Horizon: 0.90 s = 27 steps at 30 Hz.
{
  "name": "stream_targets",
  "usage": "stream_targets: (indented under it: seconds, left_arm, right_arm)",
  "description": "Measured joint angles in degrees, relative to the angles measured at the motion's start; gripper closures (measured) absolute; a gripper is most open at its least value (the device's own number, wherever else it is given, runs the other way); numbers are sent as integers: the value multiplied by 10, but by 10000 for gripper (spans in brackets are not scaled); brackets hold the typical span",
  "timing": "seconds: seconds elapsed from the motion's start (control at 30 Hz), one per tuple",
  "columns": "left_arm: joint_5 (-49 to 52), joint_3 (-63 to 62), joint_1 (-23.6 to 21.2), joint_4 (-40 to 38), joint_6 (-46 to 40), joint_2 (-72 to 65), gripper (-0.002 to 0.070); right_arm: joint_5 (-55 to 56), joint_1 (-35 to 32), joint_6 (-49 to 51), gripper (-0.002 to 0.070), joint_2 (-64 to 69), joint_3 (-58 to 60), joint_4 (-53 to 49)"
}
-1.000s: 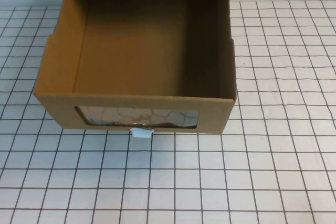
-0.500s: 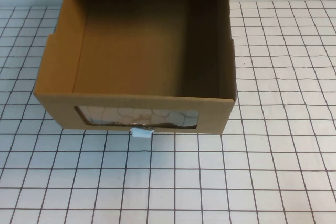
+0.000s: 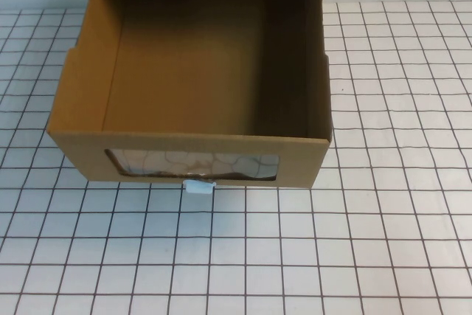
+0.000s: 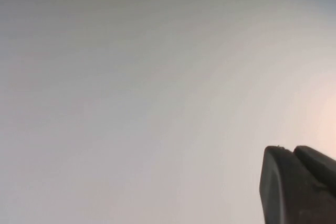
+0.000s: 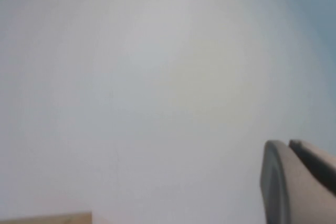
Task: Close the shoe box
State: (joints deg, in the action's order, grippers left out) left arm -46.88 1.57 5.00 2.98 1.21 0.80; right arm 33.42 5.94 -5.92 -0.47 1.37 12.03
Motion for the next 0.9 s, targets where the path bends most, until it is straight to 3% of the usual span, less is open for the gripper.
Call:
stream_targets:
  seconds: [0.17, 0.4, 0.63, 0.9]
  left_arm:
    - [-96, 0, 0, 0, 0, 0, 677]
    - [-119, 0, 0, -4, -1, 0, 677]
    - [-143, -49, 0, -6, 6, 0, 677]
    - [-34, -231, 0, -6, 23, 1, 677]
  right_arm:
    - [51, 0, 0, 692, -4, 0, 1]
    - [100, 0, 3, 692, -4, 0, 1]
    - [232, 0, 27, 692, -4, -11, 0]
    - [123, 0, 167, 692, -4, -210, -74]
